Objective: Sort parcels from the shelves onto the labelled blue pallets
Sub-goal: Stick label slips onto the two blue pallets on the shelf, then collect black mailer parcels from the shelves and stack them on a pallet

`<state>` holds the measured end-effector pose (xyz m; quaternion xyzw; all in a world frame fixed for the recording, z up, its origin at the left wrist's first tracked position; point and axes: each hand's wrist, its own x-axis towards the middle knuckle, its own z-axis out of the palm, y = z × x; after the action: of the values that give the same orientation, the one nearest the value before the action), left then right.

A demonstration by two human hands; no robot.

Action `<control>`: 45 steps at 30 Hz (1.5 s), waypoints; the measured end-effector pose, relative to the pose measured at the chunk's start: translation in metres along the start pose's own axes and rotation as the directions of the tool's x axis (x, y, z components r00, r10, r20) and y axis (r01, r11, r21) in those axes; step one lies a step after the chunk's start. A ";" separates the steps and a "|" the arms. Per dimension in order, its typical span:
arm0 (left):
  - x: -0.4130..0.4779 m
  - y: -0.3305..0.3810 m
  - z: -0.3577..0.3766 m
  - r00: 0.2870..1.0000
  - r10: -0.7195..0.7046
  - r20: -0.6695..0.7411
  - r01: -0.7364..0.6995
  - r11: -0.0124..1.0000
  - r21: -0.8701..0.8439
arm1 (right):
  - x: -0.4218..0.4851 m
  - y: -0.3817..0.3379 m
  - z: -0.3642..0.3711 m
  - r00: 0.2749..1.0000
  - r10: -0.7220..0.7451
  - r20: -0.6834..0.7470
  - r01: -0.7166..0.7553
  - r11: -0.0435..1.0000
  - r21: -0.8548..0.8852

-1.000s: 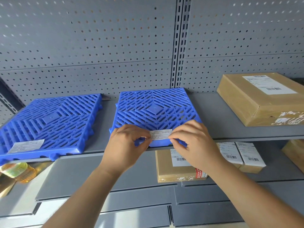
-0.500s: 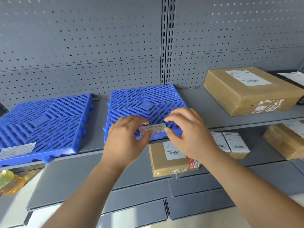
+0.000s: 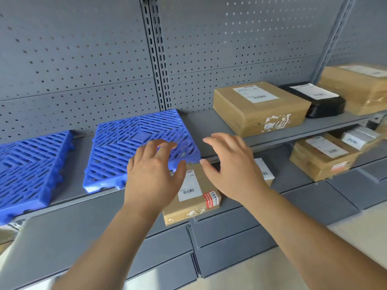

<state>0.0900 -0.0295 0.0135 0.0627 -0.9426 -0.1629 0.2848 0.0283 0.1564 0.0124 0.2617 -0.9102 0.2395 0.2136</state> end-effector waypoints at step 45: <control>0.155 0.402 0.275 0.941 0.227 0.250 -0.073 0.859 -0.507 | 0.061 0.426 -0.147 0.879 0.475 -0.041 -0.468 0.877 0.113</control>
<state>-0.2023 0.3898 0.0161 -0.1115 -0.9043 -0.3813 0.1563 -0.2265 0.5332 0.0218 0.0344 -0.9257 0.3381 0.1663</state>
